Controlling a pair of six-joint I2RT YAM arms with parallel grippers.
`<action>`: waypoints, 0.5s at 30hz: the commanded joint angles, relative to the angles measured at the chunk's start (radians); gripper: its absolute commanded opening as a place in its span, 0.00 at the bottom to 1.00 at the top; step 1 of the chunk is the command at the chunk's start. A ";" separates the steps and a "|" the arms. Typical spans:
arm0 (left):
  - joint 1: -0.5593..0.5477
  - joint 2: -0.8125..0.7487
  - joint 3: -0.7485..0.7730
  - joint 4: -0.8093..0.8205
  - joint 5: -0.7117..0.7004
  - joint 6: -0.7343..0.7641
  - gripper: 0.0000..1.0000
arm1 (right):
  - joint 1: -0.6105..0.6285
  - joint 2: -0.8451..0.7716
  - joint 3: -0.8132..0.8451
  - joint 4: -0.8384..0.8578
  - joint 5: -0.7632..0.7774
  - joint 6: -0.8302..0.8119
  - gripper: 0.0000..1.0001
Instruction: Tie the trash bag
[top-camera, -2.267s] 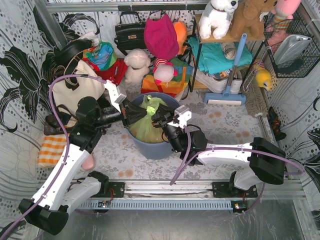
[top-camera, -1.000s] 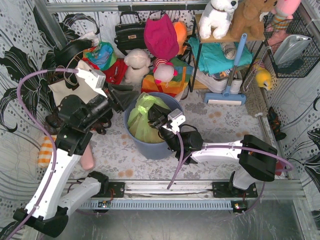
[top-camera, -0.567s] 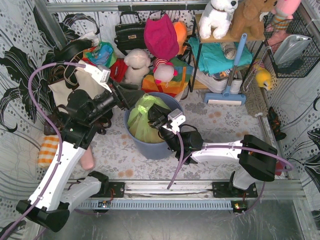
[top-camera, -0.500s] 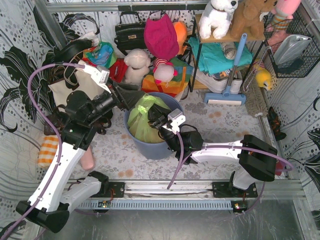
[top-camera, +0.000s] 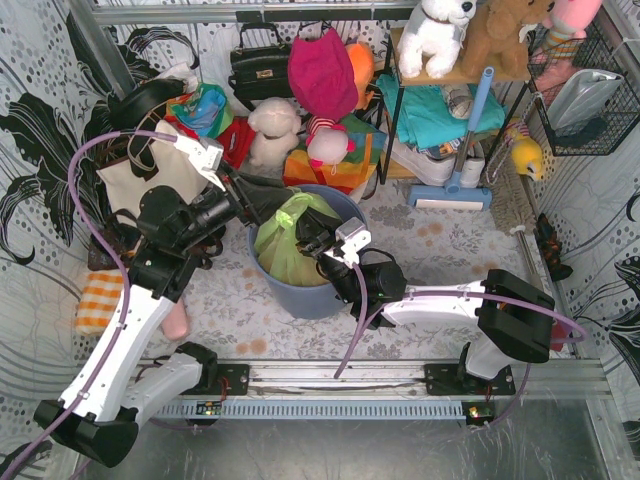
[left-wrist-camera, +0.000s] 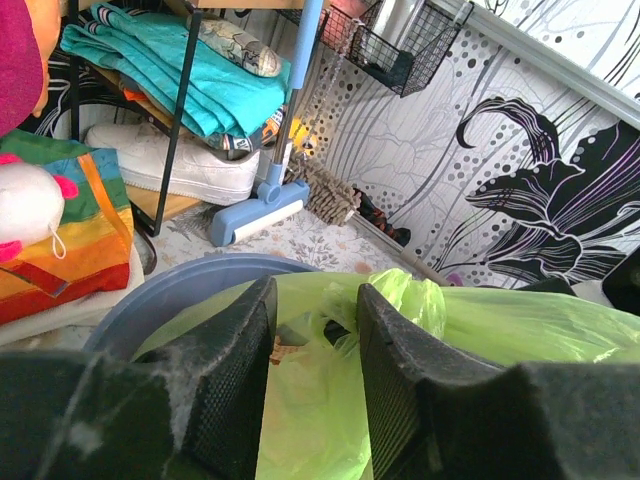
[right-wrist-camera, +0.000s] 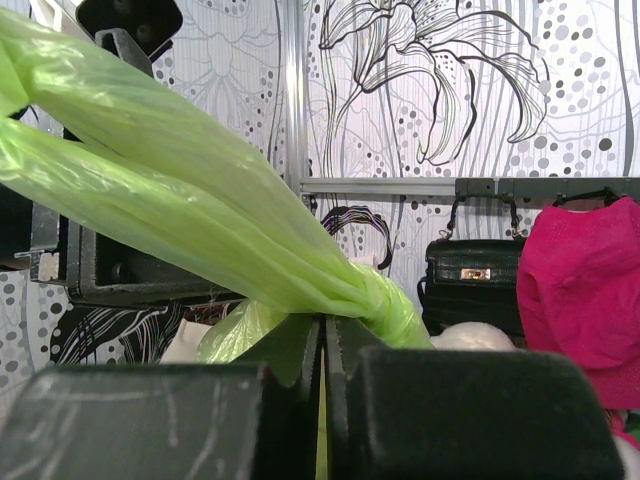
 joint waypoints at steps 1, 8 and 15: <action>-0.005 -0.014 -0.014 0.070 0.023 -0.019 0.41 | -0.003 -0.030 -0.004 0.107 -0.017 0.017 0.00; -0.005 -0.015 -0.027 0.148 0.044 -0.047 0.00 | -0.003 -0.036 -0.011 0.109 -0.008 0.019 0.00; -0.005 -0.008 0.002 0.170 0.019 -0.031 0.00 | -0.003 -0.049 -0.025 0.109 0.016 0.023 0.00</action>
